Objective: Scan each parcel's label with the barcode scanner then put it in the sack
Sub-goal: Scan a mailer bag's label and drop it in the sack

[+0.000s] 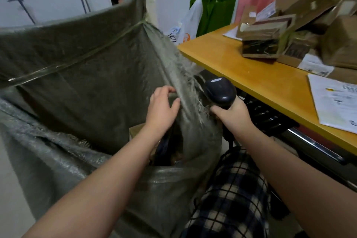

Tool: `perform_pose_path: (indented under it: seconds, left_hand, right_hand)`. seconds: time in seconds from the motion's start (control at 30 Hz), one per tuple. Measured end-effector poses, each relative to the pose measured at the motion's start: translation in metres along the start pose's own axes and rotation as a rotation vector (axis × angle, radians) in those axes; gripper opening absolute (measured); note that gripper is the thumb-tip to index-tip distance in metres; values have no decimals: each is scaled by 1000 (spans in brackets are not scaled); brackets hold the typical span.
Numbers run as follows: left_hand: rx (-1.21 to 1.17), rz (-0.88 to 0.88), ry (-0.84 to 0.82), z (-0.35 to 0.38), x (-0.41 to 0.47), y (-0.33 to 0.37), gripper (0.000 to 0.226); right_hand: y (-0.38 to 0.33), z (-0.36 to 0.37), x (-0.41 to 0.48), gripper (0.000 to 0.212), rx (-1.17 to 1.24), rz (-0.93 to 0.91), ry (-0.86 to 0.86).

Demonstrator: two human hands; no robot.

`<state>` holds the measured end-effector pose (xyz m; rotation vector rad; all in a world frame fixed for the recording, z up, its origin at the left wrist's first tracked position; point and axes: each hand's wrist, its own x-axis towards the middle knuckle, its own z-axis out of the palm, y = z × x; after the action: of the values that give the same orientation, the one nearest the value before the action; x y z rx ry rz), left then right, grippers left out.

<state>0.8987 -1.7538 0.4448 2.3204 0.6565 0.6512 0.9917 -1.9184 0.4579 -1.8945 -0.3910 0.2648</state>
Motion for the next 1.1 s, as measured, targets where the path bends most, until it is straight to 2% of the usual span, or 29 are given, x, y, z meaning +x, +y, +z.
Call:
perform_pose_path:
  seconds: [0.13,0.2,0.37,0.5,0.63,0.7,0.83,0.9,1.0,1.1]
  left_hand:
    - [19,203,-67,7,-2,52,29]
    - [12,263,-123,21,-1,80,30]
    - [-31,437,-217,62,-7,152,29]
    - [-45,563,-306,101,-27,201,30]
    - [122,648,-432,147,-42,241,42]
    - [261,625,-483,168,-42,258,56]
    - [413,293,-558,189,-31,278,88]
    - [448,294,-545,191,-28,284,92]
    - [335,332,-590,193,-28,294,95]
    - [172,239,-682,189,-30,304,88]
  right_hand:
    - [4,-38,-13,41,-8,-73,152]
    - [2,-62,-22,28,-23,-115,229]
    - [0,-142,-47,12,-20,-131,435]
    - [14,-205,-72,10,11,-115,581]
    - [38,-255,-92,12,-40,-33,653]
    - [49,-274,-100,12,-62,8,666]
    - [64,-297,-111,12,-33,77,721]
    - [68,-301,-112,9,-10,116,717]
    - [70,-297,-108,17,56,130,671]
    - [70,-292,-103,20,113,128,647]
